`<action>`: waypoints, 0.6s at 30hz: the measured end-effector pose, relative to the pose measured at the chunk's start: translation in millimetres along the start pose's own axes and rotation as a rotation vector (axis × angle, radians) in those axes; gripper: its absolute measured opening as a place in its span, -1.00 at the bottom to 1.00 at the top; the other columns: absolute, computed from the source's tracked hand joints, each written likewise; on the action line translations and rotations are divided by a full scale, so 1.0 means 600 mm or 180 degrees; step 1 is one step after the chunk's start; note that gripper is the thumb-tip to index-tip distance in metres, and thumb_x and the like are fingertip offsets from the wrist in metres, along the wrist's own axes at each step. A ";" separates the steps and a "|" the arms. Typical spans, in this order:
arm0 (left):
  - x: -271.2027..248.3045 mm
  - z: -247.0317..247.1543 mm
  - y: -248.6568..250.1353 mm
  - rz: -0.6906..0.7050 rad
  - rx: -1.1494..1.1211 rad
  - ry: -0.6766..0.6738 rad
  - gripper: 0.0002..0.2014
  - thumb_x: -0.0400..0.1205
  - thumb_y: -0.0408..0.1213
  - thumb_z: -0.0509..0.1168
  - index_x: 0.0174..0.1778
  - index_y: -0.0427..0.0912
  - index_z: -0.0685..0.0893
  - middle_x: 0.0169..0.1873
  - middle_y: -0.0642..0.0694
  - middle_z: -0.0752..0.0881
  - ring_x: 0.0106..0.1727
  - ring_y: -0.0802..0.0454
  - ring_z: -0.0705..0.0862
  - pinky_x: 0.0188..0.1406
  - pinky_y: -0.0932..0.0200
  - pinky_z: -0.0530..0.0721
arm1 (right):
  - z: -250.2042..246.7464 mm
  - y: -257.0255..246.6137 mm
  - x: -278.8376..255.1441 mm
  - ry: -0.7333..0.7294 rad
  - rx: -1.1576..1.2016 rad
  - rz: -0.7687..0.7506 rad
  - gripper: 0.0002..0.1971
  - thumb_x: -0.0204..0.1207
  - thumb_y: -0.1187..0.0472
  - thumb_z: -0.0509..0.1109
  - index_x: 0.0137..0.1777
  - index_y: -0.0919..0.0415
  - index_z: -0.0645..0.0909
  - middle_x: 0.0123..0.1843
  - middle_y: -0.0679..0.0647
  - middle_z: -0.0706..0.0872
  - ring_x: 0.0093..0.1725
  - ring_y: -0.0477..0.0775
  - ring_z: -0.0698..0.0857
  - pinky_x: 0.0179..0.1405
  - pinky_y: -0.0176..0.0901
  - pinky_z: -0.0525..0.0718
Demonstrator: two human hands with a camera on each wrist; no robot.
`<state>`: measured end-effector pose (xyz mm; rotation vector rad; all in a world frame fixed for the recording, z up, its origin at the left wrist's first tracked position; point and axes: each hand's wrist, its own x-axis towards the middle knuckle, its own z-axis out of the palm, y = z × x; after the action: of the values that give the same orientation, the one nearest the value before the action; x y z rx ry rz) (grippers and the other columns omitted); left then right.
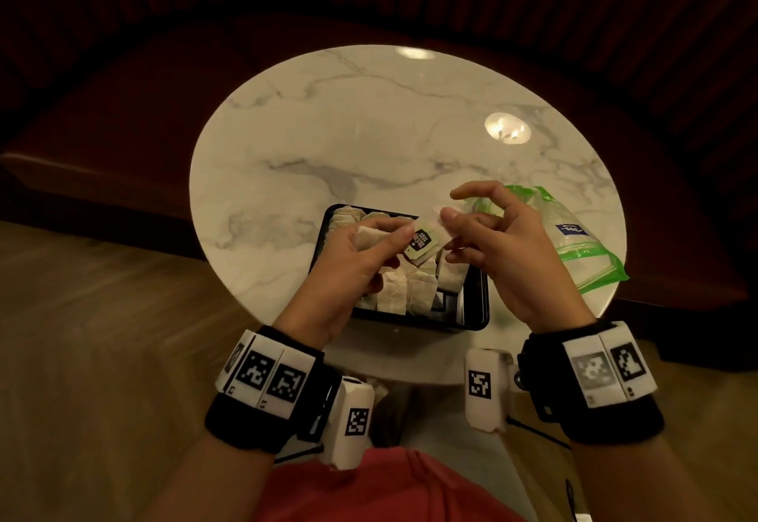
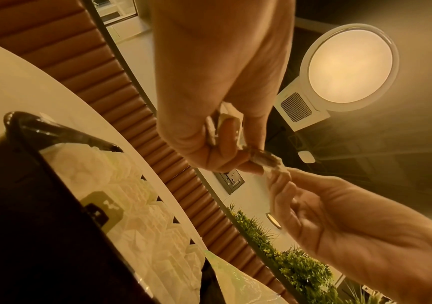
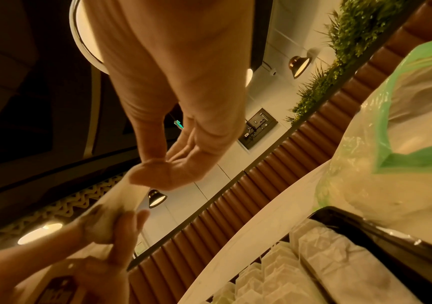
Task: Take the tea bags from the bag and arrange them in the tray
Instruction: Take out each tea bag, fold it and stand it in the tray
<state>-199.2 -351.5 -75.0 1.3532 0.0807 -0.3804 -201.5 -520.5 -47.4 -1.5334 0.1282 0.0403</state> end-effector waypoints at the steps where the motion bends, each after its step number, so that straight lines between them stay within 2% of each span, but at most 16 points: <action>1: 0.001 0.000 -0.001 -0.0014 -0.0009 0.0026 -0.90 0.59 -0.16 0.41 -0.01 0.00 0.77 -0.22 -0.05 0.76 -0.21 0.12 0.59 -0.41 0.27 0.40 | 0.000 -0.001 -0.001 -0.0087 -0.0025 0.0004 -0.88 0.58 0.35 0.39 0.08 0.21 0.63 -0.30 0.15 0.71 -0.35 0.02 0.69 -0.35 -0.23 0.70; 3: 0.002 0.000 -0.004 0.0015 0.0001 0.0065 -0.91 0.61 -0.17 0.41 0.00 -0.01 0.77 -0.21 -0.07 0.77 -0.22 0.13 0.59 -0.43 0.28 0.41 | -0.001 -0.004 -0.001 -0.0192 -0.0021 0.0063 -0.88 0.65 0.31 0.30 0.09 0.22 0.66 -0.21 0.17 0.69 -0.33 0.00 0.71 -0.31 -0.23 0.73; 5: 0.005 -0.001 -0.006 0.0090 0.0053 0.0118 -0.92 0.62 -0.18 0.40 -0.01 0.00 0.76 -0.21 -0.07 0.79 -0.26 0.17 0.60 -0.47 0.31 0.42 | -0.004 -0.007 0.001 -0.0120 0.0123 0.0219 -0.81 0.70 0.21 0.24 0.16 0.20 0.66 -0.23 0.10 0.67 -0.33 0.00 0.72 -0.30 -0.21 0.75; 8: 0.006 0.001 -0.009 0.0243 0.0230 0.0179 -0.95 0.63 -0.17 0.40 -0.04 0.05 0.75 -0.27 0.03 0.80 -0.32 0.27 0.62 -0.51 0.36 0.46 | -0.011 -0.009 0.001 -0.0145 0.0112 0.0313 -0.72 0.58 0.12 0.35 0.23 0.21 0.64 -0.24 0.09 0.71 -0.31 0.02 0.75 -0.29 -0.19 0.76; 10: 0.007 0.004 -0.012 0.0291 0.0320 0.0162 -0.94 0.62 -0.15 0.40 -0.02 0.06 0.75 -0.25 0.02 0.81 -0.30 0.27 0.64 -0.50 0.38 0.48 | -0.013 -0.005 -0.002 -0.0310 -0.0296 0.0195 -0.71 0.46 0.19 0.47 0.18 0.22 0.66 -0.19 0.15 0.81 -0.22 0.06 0.80 -0.23 -0.20 0.77; 13: 0.008 0.008 -0.017 0.0215 0.0258 0.0132 -0.81 0.64 -0.13 0.38 0.12 -0.05 0.76 -0.16 -0.09 0.82 -0.24 0.22 0.68 -0.55 0.41 0.44 | -0.022 0.002 -0.005 -0.0378 -0.0773 -0.0035 -0.85 0.49 0.33 0.49 0.05 0.21 0.71 -0.15 0.14 0.85 -0.13 0.08 0.83 -0.18 -0.20 0.77; 16: 0.011 0.005 -0.020 0.0122 0.0191 0.0228 -0.79 0.67 -0.13 0.34 0.15 -0.08 0.76 -0.05 -0.06 0.83 -0.23 0.22 0.67 -0.56 0.40 0.41 | -0.039 0.008 0.001 -0.0119 -0.1090 -0.0116 -0.89 0.47 0.33 0.52 -0.05 0.14 0.74 -0.21 0.11 0.84 -0.20 -0.01 0.81 -0.26 -0.24 0.74; 18: 0.012 0.000 -0.022 0.0085 0.0230 0.0299 -0.81 0.67 -0.14 0.35 0.14 -0.07 0.75 0.00 -0.05 0.82 -0.23 0.23 0.67 -0.53 0.41 0.44 | -0.053 0.014 0.004 0.0025 -0.1316 -0.0114 -0.84 0.47 0.36 0.54 -0.02 0.12 0.71 -0.22 0.19 0.81 -0.25 0.02 0.78 -0.30 -0.24 0.73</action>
<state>-196.4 -355.3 -89.5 1.4420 0.1278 -0.2995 -201.8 -551.8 -57.3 -1.9485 0.1025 0.0336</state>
